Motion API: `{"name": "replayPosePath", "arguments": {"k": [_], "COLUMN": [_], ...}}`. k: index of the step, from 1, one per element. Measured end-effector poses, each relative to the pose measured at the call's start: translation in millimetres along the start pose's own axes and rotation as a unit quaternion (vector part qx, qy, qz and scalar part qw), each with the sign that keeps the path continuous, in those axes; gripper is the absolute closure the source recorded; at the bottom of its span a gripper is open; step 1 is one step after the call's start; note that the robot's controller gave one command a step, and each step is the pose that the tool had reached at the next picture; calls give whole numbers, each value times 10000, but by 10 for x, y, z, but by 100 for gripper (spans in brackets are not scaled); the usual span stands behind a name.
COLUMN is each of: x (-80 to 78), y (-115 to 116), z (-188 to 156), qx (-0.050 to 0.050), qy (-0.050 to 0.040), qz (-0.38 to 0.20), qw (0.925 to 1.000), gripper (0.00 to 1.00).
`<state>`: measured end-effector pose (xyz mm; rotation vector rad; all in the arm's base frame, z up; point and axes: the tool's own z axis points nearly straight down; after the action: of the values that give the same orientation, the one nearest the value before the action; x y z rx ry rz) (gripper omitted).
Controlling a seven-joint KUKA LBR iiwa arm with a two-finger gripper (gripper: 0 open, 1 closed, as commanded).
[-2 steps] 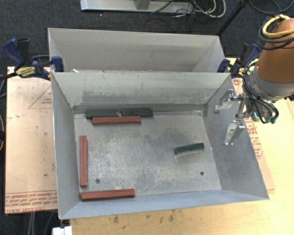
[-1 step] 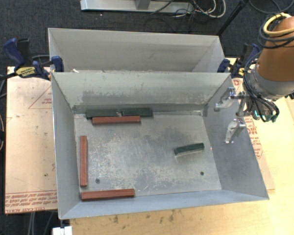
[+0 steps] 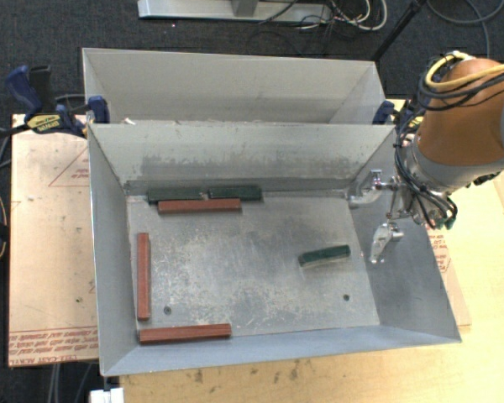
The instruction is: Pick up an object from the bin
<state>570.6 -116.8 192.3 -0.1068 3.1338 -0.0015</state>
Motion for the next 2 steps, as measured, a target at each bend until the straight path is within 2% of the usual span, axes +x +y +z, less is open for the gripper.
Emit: {"name": "replayPosePath", "arguments": {"k": [1, 2], "x": [-134, -134], "y": [363, 363], "z": [1150, 1150], "qx": [6, 7], "qy": [-16, -16], "qz": [-470, -473], "qw": [9989, 9989], "gripper": [100, 100]}}
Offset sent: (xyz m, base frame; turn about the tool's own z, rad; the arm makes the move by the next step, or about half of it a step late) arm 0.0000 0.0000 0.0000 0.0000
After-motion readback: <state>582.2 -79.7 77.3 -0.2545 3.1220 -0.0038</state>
